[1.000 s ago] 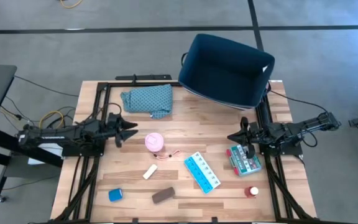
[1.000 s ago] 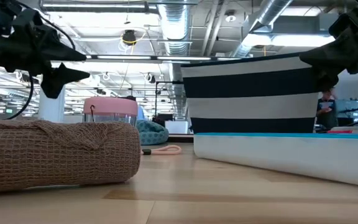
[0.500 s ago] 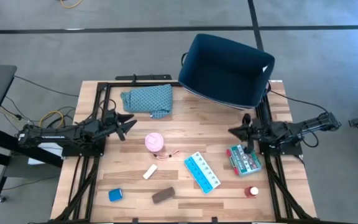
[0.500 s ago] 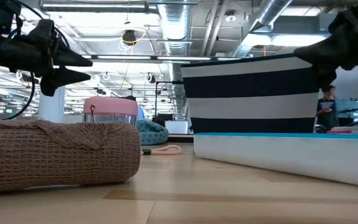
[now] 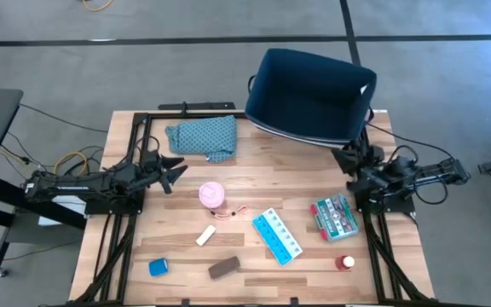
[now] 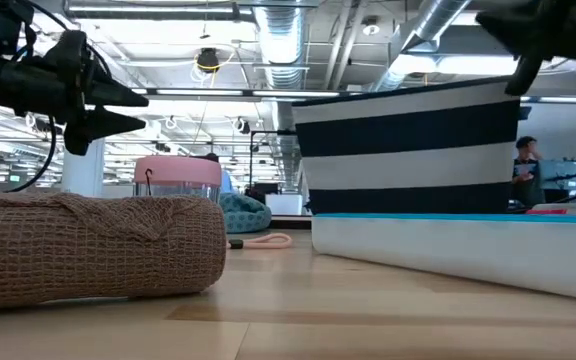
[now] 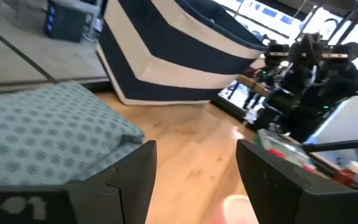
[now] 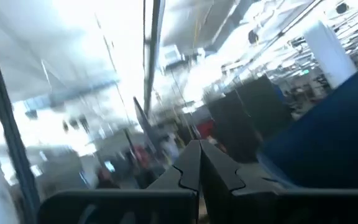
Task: Pick & place medical supplies in basket/bin
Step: Put the pink tumbler into the blue bin
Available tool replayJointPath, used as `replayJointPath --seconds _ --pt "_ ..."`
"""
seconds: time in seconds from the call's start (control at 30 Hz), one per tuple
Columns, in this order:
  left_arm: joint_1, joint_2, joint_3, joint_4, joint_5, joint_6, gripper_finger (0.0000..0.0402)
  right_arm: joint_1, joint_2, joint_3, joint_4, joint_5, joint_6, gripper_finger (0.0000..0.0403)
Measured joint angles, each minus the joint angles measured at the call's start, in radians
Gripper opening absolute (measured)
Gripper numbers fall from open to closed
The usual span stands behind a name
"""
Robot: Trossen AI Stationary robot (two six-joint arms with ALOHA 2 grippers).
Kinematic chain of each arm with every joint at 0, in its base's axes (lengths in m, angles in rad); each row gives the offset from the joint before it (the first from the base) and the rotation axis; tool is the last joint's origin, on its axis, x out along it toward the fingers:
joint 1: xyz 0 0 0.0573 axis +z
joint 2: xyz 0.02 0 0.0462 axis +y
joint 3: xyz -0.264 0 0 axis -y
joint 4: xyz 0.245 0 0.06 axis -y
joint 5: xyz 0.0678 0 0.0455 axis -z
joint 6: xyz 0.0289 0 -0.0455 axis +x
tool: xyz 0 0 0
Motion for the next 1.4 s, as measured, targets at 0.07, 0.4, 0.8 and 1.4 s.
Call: replayJointPath --seconds 0.07,0.4,0.8,1.4 --pt "0.0 0.0 0.0 -0.001 0.004 -0.028 0.021 0.0 0.0 0.0 0.014 0.0 0.032 0.0" --pt "0.0 0.0 0.0 -0.002 -0.058 -0.029 0.021 0.01 0.008 0.002 0.005 -0.056 0.181 0.0" --pt "-0.006 0.0 0.0 0.039 0.166 0.048 0.021 0.061 0.021 0.003 0.104 -0.336 0.083 0.0" --pt "-0.006 0.0 0.0 0.25 0.176 0.236 0.021 0.235 0.577 0.593 -0.331 -0.172 -0.281 0.0"
